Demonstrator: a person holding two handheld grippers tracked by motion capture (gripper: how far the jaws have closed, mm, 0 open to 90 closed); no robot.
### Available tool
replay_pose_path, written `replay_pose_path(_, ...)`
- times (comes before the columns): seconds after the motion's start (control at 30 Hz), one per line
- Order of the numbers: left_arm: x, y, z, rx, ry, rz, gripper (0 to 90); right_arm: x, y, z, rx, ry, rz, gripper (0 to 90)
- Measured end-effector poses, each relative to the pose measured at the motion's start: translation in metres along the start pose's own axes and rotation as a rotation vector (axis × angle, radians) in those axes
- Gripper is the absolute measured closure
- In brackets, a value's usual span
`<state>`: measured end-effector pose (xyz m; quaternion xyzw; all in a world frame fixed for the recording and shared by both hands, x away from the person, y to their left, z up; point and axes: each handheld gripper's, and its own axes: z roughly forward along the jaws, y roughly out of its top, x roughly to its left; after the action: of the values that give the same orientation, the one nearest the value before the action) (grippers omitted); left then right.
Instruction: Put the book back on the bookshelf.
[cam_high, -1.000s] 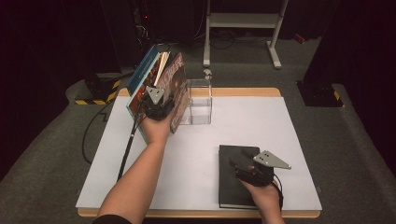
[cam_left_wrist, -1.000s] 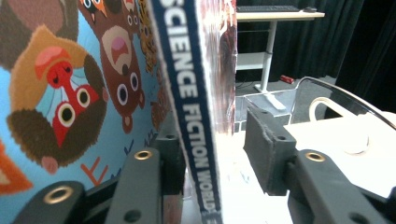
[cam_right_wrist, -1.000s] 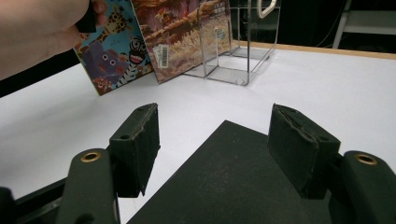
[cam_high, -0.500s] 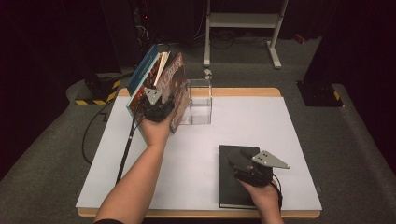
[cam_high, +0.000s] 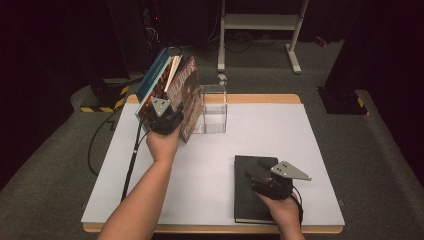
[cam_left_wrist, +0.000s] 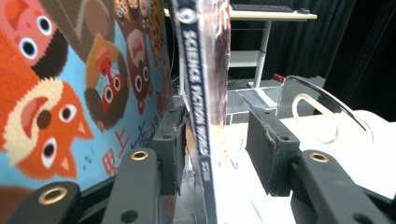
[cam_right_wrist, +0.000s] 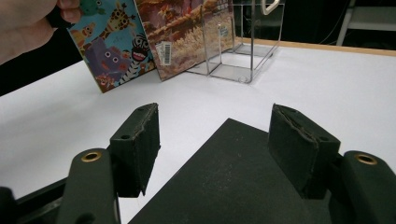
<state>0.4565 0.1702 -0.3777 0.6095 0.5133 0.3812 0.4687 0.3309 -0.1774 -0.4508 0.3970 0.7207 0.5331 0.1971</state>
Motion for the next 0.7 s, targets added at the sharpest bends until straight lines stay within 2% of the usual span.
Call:
replay_pose_path(0.37, -0.004, -0.010, -0.013, 0.001, 0.007, 0.019, 59.8, 0.000, -0.001, 0.000, 0.005, 0.002, -0.002, 33.8)
replay_pose_path(0.7, -0.003, -0.021, -0.023, -0.001, -0.009, 0.026, 60.0, 0.000, 0.000, 0.001, 0.009, -0.001, -0.005, 33.8)
